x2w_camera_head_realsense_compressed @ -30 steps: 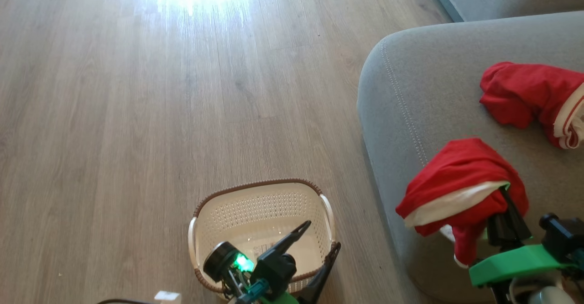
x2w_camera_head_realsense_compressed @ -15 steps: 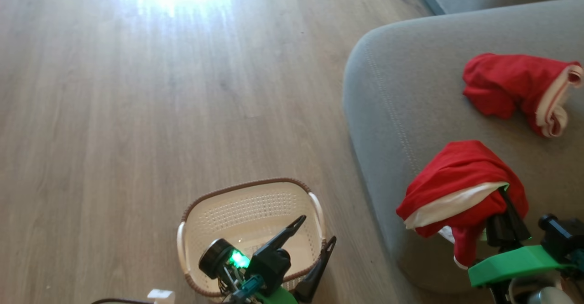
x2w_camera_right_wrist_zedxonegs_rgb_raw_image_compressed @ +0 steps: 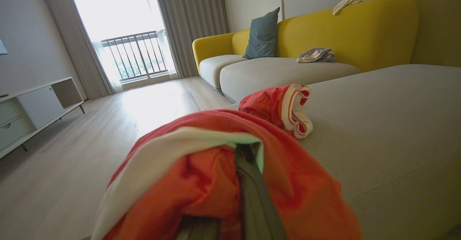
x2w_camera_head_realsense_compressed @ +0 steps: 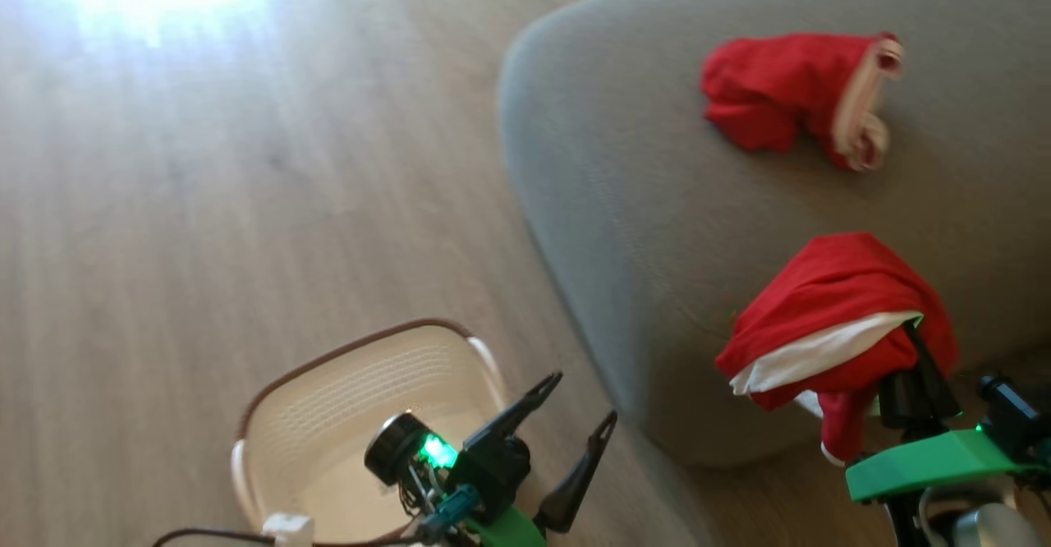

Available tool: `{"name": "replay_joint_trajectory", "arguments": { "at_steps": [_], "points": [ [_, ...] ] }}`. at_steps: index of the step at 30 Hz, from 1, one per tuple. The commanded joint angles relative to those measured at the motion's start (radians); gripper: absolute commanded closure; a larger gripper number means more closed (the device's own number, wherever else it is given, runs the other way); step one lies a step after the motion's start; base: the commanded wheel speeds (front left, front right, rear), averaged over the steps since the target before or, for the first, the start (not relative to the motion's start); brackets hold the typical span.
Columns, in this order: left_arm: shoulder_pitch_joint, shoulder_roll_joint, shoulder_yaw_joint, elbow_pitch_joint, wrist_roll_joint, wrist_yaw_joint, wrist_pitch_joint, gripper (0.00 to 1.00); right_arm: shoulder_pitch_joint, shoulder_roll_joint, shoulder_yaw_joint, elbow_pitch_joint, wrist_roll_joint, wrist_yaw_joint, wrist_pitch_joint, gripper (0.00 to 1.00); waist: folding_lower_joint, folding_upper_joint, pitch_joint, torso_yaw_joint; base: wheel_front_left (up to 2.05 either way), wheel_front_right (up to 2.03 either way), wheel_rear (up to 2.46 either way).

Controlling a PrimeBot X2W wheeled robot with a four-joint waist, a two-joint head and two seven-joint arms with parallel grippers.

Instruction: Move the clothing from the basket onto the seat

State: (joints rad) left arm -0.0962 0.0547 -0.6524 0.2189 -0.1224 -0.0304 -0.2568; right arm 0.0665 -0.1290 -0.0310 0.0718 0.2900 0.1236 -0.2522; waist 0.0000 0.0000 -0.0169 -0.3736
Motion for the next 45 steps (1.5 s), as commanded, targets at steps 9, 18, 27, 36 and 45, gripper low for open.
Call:
{"name": "replay_joint_trajectory", "arguments": {
  "at_steps": [9, 18, 27, 36, 45],
  "points": [
    [-0.123, -0.005, -0.016, -0.025, 0.012, -0.031, -0.005, 0.00, -0.035, 0.027, -0.064, -0.094, -0.005, 0.007, -0.010, 1.00, 0.0000, 0.0000, 0.096, -0.143, 0.00, 0.00, 0.00],
    [-0.155, -0.005, -0.057, -0.012, -0.001, -0.048, -0.005, 0.00, -0.003, 0.061, -0.114, -0.138, -0.013, 0.007, -0.010, 1.00, 0.0000, 0.0000, 0.115, -0.153, 0.00, 0.00, 0.00],
    [-0.131, -0.005, -0.055, -0.004, 0.000, -0.040, -0.005, 0.00, -0.020, 0.068, -0.115, -0.127, -0.018, 0.007, -0.010, 1.00, 0.0000, 0.0000, 0.110, -0.156, 0.00, 0.00, 0.00],
    [-0.116, 0.013, -0.017, 0.003, 0.046, -0.041, -0.005, 0.00, -0.182, 0.009, -0.143, -0.119, -0.008, 0.007, -0.010, 1.00, 0.0000, 0.0000, 0.200, -0.181, 0.00, 0.00, 0.00],
    [-0.125, 0.110, -0.010, -0.027, 0.095, -0.061, -0.005, 0.00, -0.501, -0.075, -0.122, -0.058, 0.029, 0.007, -0.010, 1.00, 0.0000, 0.0000, 0.383, -0.199, 0.00, 0.00, 0.00]
  ]
}}
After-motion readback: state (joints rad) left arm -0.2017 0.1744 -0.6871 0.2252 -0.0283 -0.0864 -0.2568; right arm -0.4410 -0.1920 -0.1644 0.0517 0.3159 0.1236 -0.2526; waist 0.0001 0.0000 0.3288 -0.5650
